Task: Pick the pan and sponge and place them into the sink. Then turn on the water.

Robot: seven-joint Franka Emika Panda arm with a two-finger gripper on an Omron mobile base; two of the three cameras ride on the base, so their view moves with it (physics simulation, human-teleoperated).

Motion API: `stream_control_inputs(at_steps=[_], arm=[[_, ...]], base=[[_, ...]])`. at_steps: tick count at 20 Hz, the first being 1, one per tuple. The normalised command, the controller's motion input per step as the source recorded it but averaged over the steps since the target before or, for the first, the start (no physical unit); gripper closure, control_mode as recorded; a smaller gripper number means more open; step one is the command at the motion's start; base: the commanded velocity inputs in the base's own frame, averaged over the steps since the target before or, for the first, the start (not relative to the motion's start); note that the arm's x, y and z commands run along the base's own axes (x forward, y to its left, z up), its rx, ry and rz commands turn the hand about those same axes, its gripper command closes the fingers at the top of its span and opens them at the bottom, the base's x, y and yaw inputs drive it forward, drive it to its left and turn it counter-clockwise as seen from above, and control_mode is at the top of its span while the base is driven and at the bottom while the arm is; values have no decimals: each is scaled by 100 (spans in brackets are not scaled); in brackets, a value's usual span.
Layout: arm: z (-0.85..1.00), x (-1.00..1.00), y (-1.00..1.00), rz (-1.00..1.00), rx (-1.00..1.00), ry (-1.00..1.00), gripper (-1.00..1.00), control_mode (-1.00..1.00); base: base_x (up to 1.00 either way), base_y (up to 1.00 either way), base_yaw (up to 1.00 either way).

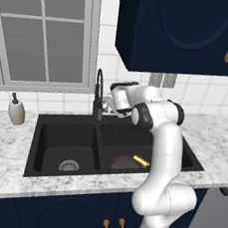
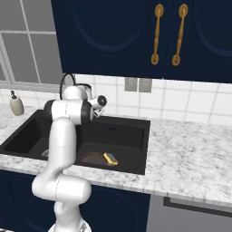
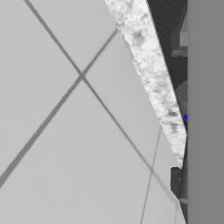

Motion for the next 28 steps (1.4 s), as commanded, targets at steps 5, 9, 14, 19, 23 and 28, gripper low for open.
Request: stream_control_inputs(at_steps=[5,9,14,19,23,28], arm=[[-9,22,2,0,0,0,100,-100],[-9,19,0,-1,0,0,100,-100],[0,1,-3,0,1,0,100,-100],[-1,4,-15,0,16,0,100,-100],[-3,0,-26,-3,27,1,100,-100],[0,0,-28,-15,19,15,100,-100]], base=[[0,0,0],[0,0,0],[0,0,0],[0,0,0],[0,0,0],[0,0,0]])
